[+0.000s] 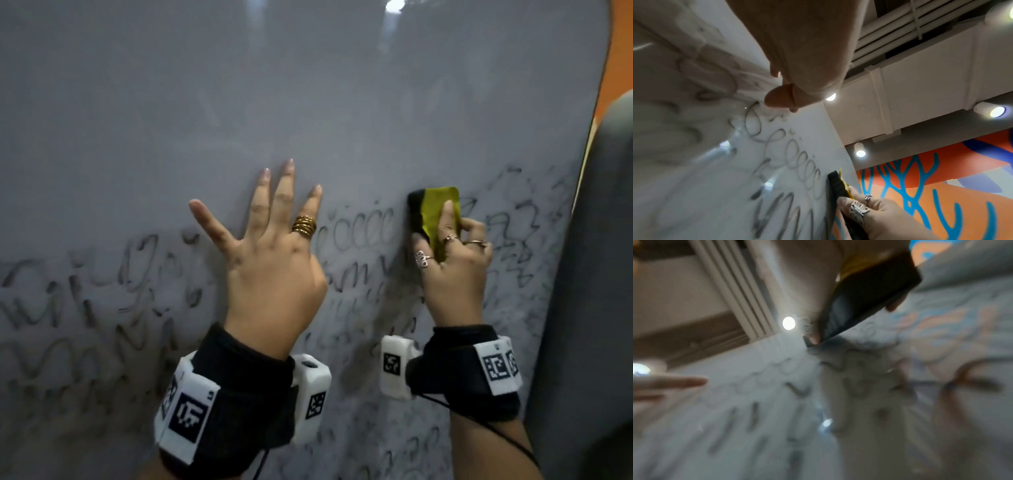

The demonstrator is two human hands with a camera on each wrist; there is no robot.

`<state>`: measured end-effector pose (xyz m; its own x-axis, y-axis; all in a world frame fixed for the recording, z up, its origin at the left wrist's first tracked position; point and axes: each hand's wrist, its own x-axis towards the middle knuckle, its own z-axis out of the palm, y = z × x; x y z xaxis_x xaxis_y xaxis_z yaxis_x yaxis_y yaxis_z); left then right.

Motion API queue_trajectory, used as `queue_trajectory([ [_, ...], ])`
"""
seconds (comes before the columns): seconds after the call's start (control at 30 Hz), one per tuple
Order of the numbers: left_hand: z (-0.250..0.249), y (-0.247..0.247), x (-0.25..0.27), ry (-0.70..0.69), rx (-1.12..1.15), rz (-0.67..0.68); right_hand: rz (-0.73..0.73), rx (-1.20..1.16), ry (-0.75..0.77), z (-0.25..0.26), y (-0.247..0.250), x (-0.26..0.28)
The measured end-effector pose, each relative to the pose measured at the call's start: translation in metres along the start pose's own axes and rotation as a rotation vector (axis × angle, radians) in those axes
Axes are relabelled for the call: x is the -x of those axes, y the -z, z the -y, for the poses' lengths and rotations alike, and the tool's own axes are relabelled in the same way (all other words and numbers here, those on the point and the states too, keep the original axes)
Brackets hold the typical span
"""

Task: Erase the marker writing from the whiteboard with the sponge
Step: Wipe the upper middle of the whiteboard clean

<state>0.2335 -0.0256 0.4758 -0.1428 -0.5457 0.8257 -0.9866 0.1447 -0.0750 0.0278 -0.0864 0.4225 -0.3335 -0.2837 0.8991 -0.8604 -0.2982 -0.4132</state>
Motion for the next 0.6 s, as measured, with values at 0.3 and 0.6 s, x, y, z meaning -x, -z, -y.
queue_trajectory([
  [0.3, -0.005, -0.021, 0.003, 0.048, -0.022, -0.060, 0.059, -0.051, 0.314, 0.045, -0.014, 0.027],
  [0.6, -0.001, -0.025, 0.001, 0.074, -0.020, -0.029, 0.034, -0.010, 0.154, -0.023, -0.002, -0.019],
])
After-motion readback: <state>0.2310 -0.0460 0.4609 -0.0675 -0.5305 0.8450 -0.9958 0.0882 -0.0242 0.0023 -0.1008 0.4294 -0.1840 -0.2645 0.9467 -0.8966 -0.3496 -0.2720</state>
